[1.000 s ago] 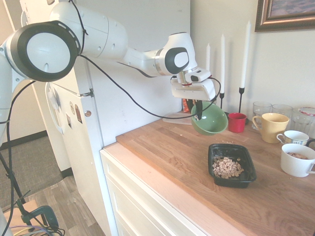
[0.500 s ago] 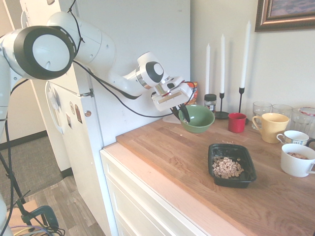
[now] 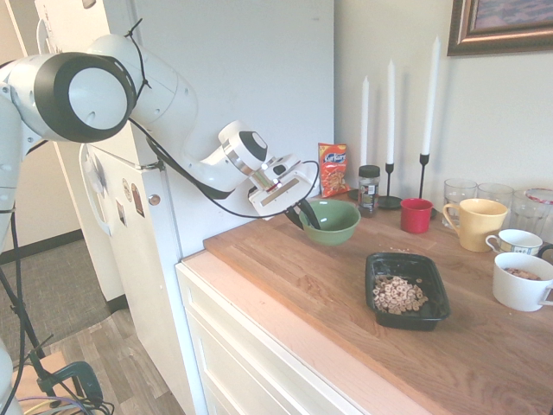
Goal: Pour the cereal into the box
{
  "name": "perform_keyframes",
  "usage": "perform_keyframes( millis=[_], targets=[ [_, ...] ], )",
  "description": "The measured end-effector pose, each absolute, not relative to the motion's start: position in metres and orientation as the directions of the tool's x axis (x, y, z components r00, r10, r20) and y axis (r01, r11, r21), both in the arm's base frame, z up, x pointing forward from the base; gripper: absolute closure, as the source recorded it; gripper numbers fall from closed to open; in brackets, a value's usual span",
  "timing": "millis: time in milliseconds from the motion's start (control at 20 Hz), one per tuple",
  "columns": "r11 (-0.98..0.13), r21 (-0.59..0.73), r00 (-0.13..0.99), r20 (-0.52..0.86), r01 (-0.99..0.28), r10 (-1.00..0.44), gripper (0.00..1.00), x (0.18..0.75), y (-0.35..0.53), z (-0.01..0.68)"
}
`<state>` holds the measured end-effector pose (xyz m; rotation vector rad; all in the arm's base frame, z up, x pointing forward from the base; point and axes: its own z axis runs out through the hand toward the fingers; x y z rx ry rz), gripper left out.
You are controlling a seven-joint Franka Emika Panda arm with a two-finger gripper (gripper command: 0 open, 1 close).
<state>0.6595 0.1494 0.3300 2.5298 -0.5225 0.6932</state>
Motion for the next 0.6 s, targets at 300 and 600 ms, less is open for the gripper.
perform_keyframes(
  millis=[300,600],
  targets=[
    [-0.815,0.348,0.806,0.547,-0.464,-0.226,1.0,0.6596,0.1459,0.3249],
    [-0.809,0.36,0.813,0.535,-0.465,-0.23,1.0,0.6572,0.1484,0.3233]
  ],
)
